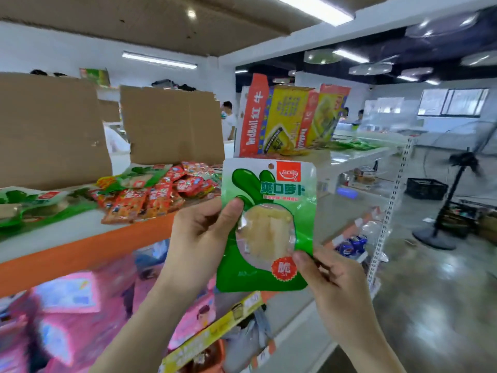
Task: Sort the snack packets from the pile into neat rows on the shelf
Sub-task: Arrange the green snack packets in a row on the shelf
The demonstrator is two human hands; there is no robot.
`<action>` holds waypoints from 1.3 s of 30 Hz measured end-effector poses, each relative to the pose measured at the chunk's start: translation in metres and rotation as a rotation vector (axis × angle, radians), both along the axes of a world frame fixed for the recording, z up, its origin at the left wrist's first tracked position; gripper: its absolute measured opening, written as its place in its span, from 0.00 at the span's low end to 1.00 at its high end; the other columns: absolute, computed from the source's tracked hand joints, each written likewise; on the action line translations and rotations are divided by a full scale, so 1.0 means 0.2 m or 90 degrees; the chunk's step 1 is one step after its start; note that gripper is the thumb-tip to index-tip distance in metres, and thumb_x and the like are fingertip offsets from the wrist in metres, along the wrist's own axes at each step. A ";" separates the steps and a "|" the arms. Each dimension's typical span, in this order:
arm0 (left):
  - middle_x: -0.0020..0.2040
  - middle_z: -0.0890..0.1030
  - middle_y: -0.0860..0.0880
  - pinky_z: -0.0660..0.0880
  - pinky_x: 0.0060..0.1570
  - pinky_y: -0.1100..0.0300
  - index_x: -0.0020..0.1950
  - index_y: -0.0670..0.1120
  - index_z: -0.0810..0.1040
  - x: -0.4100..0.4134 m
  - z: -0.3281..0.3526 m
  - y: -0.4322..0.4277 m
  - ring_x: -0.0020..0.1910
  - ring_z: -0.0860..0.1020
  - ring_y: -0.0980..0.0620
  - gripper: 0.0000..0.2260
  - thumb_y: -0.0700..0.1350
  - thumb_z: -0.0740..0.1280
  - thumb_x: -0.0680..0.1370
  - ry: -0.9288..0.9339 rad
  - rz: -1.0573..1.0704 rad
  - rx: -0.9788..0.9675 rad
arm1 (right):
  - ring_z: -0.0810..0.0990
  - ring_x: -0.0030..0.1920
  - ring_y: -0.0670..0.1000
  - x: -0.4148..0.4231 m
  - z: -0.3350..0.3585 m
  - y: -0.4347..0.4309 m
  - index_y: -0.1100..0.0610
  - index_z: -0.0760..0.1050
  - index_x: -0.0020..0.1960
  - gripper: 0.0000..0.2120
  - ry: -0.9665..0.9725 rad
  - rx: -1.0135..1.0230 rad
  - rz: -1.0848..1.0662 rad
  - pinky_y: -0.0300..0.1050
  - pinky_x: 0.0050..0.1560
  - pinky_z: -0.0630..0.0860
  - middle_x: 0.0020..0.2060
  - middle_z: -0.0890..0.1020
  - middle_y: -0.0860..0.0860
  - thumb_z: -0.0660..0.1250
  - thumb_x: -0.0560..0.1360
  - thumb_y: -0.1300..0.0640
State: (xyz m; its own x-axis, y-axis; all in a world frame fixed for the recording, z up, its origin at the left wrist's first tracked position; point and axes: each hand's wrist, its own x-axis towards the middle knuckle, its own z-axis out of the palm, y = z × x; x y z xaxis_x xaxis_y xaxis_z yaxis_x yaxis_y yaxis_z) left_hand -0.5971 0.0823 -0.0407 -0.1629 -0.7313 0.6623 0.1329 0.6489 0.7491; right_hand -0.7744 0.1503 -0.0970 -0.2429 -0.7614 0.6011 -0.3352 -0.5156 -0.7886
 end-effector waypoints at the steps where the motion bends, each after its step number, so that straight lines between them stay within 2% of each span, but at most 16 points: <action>1: 0.29 0.72 0.41 0.62 0.30 0.61 0.37 0.32 0.76 -0.07 -0.01 0.01 0.31 0.68 0.53 0.20 0.48 0.68 0.79 -0.001 -0.015 0.000 | 0.73 0.32 0.54 -0.06 -0.01 0.01 0.58 0.80 0.45 0.33 -0.022 0.002 -0.002 0.48 0.33 0.67 0.32 0.79 0.60 0.64 0.67 0.26; 3: 0.30 0.78 0.48 0.67 0.30 0.64 0.37 0.38 0.81 -0.20 -0.02 0.02 0.30 0.72 0.57 0.14 0.46 0.66 0.78 -0.004 -0.038 0.003 | 0.75 0.34 0.50 -0.17 -0.02 0.05 0.50 0.82 0.48 0.27 -0.042 0.018 -0.012 0.45 0.36 0.69 0.34 0.81 0.60 0.65 0.67 0.27; 5: 0.36 0.83 0.41 0.73 0.34 0.57 0.41 0.40 0.84 -0.32 -0.05 0.03 0.34 0.77 0.52 0.13 0.47 0.66 0.78 -0.007 -0.060 0.024 | 0.76 0.34 0.49 -0.26 -0.02 0.08 0.44 0.84 0.47 0.15 -0.063 0.041 -0.019 0.46 0.38 0.70 0.34 0.83 0.58 0.66 0.71 0.35; 7: 0.41 0.83 0.35 0.76 0.36 0.46 0.44 0.39 0.84 -0.42 -0.06 0.03 0.37 0.78 0.48 0.13 0.48 0.67 0.79 -0.007 -0.071 0.047 | 0.76 0.34 0.51 -0.35 -0.04 0.09 0.45 0.84 0.44 0.11 -0.080 0.053 -0.025 0.48 0.39 0.71 0.34 0.83 0.59 0.66 0.72 0.42; 10: 0.38 0.79 0.32 0.72 0.33 0.48 0.41 0.36 0.81 -0.54 -0.08 -0.01 0.34 0.75 0.49 0.18 0.50 0.67 0.80 -0.019 -0.067 0.043 | 0.76 0.34 0.54 -0.46 -0.06 0.08 0.50 0.83 0.45 0.17 -0.085 0.061 -0.034 0.51 0.38 0.71 0.34 0.82 0.61 0.66 0.71 0.38; 12: 0.37 0.78 0.31 0.71 0.33 0.50 0.40 0.36 0.81 -0.60 -0.10 -0.04 0.34 0.74 0.49 0.19 0.51 0.67 0.80 -0.021 -0.071 0.038 | 0.77 0.34 0.54 -0.52 -0.06 0.07 0.46 0.84 0.44 0.12 -0.088 0.069 -0.041 0.52 0.39 0.73 0.35 0.82 0.60 0.66 0.72 0.40; 13: 0.37 0.80 0.34 0.72 0.34 0.53 0.41 0.38 0.82 -0.62 -0.12 -0.05 0.34 0.76 0.49 0.16 0.50 0.67 0.80 -0.016 -0.077 0.045 | 0.77 0.33 0.56 -0.55 -0.07 0.06 0.46 0.84 0.44 0.13 -0.089 0.070 -0.049 0.51 0.39 0.72 0.34 0.82 0.60 0.66 0.72 0.39; 16: 0.33 0.83 0.51 0.74 0.32 0.65 0.37 0.44 0.84 -0.72 -0.14 -0.08 0.32 0.78 0.58 0.13 0.43 0.64 0.79 -0.015 -0.101 0.063 | 0.75 0.32 0.63 -0.64 -0.10 0.03 0.56 0.81 0.44 0.30 -0.058 0.056 -0.085 0.49 0.34 0.68 0.32 0.80 0.60 0.64 0.68 0.29; 18: 0.31 0.81 0.56 0.71 0.31 0.69 0.37 0.47 0.82 -0.80 -0.14 -0.11 0.30 0.76 0.62 0.13 0.43 0.64 0.79 -0.032 -0.104 0.049 | 0.76 0.33 0.63 -0.69 -0.11 0.01 0.63 0.79 0.41 0.32 -0.035 0.051 -0.122 0.53 0.30 0.69 0.31 0.80 0.59 0.65 0.70 0.31; 19: 0.31 0.81 0.54 0.71 0.31 0.68 0.37 0.47 0.83 -0.85 -0.15 -0.14 0.31 0.76 0.61 0.12 0.44 0.64 0.78 -0.035 -0.107 0.044 | 0.75 0.32 0.62 -0.73 -0.10 0.00 0.64 0.78 0.39 0.30 -0.026 0.053 -0.140 0.53 0.29 0.68 0.30 0.79 0.57 0.65 0.71 0.34; 22: 0.36 0.82 0.40 0.72 0.32 0.55 0.41 0.39 0.83 -0.98 -0.15 -0.21 0.34 0.76 0.51 0.14 0.47 0.64 0.79 -0.024 -0.132 0.050 | 0.68 0.25 0.46 -0.83 -0.08 -0.02 0.62 0.75 0.32 0.24 -0.011 0.064 -0.195 0.42 0.27 0.60 0.23 0.74 0.50 0.67 0.76 0.43; 26: 0.32 0.79 0.47 0.70 0.29 0.60 0.38 0.38 0.80 -1.18 -0.15 -0.32 0.31 0.75 0.54 0.14 0.43 0.64 0.81 -0.017 -0.152 0.070 | 0.66 0.26 0.48 -0.98 -0.06 -0.09 0.60 0.74 0.31 0.20 0.023 0.084 -0.268 0.43 0.28 0.58 0.23 0.72 0.53 0.65 0.77 0.48; 28: 0.36 0.82 0.41 0.74 0.31 0.50 0.43 0.36 0.81 -1.26 -0.15 -0.39 0.33 0.78 0.43 0.14 0.45 0.65 0.81 -0.008 -0.176 0.064 | 0.65 0.25 0.44 -1.05 -0.06 -0.13 0.57 0.71 0.29 0.18 0.041 0.091 -0.302 0.36 0.27 0.57 0.21 0.70 0.47 0.64 0.75 0.50; 30: 0.40 0.82 0.37 0.75 0.34 0.42 0.46 0.35 0.82 -1.33 -0.14 -0.44 0.38 0.79 0.36 0.16 0.47 0.65 0.80 0.001 -0.199 0.053 | 0.65 0.25 0.44 -1.11 -0.05 -0.17 0.59 0.70 0.29 0.19 0.049 0.090 -0.323 0.34 0.26 0.56 0.21 0.69 0.46 0.64 0.74 0.49; 36: 0.42 0.81 0.35 0.76 0.38 0.39 0.47 0.34 0.81 -1.53 -0.14 -0.62 0.41 0.78 0.34 0.17 0.50 0.65 0.79 -0.002 -0.237 0.041 | 0.63 0.25 0.43 -1.26 -0.03 -0.25 0.63 0.72 0.30 0.21 0.078 0.068 -0.352 0.35 0.26 0.56 0.22 0.67 0.47 0.67 0.78 0.54; 39: 0.39 0.80 0.36 0.72 0.34 0.46 0.45 0.35 0.81 -1.64 -0.16 -0.69 0.35 0.76 0.42 0.17 0.49 0.65 0.78 -0.004 -0.238 0.003 | 0.63 0.26 0.43 -1.33 -0.04 -0.27 0.63 0.73 0.31 0.21 0.073 0.058 -0.361 0.33 0.27 0.57 0.22 0.68 0.49 0.67 0.78 0.51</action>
